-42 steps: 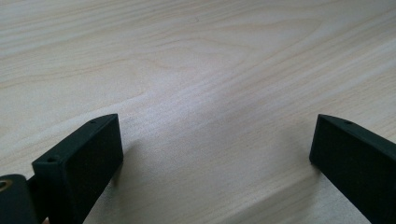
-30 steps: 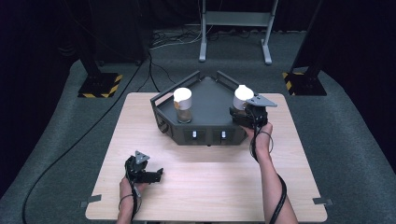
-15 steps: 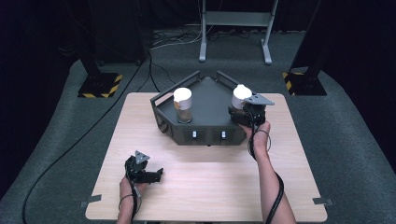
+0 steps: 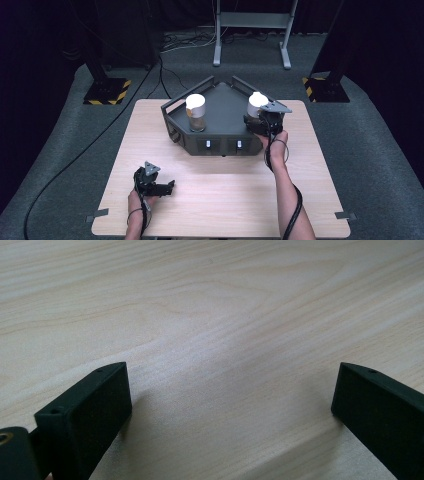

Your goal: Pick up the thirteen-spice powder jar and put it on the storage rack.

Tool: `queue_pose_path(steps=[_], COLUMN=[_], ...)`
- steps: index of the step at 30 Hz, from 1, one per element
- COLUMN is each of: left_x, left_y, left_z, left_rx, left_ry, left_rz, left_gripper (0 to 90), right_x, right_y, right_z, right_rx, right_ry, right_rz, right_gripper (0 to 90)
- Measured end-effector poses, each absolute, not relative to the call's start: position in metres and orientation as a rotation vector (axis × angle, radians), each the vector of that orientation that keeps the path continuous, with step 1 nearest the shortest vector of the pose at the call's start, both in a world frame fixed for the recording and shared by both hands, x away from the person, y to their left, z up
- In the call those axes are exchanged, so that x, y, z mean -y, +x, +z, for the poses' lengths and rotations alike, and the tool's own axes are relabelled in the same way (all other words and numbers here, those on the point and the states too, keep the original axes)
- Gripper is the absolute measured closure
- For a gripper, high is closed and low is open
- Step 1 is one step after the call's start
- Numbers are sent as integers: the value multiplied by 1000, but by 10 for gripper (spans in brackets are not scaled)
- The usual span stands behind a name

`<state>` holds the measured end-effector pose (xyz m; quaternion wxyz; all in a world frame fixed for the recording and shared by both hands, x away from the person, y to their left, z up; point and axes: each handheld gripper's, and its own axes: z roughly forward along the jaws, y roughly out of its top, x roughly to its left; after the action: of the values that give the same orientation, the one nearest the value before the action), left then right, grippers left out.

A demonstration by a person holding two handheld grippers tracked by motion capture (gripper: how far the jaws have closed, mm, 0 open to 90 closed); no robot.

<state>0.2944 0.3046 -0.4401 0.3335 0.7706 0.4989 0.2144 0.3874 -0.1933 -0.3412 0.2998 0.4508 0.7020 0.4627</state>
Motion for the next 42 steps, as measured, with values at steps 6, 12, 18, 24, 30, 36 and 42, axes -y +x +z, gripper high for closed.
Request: queue_pose_path(steps=[6,12,18,24,30,36,42], left_x=[-305,-305,-304,-304,-304,-304,-304], left_y=[294,294,294,294,294,294,294], left_z=[-440,-440,-440,-440,-440,-440,-440], left_rx=[-1302,-1302,-1303,-1303,-1303,-1303,-1303], left_ry=[2012,2012,2013,2012,2013,2013,2013], left_rz=[560,561,562,561,561,561,562], left_gripper=[25,25,25,25,25,25,25], right_x=[193,194,192,188,187,185,185], right_y=[389,389,387,388,390,392,392], right_z=[-343,-345,-349,-353,-354,-355,-356], right_rx=[-1869,-1864,-1843,-1822,-1814,-1806,-1801], right_ry=[1205,1206,1196,1195,1197,1200,1201], right_rz=[1224,1236,1237,1236,1238,1239,1242], right_gripper=[301,301,300,301,301,302,302])
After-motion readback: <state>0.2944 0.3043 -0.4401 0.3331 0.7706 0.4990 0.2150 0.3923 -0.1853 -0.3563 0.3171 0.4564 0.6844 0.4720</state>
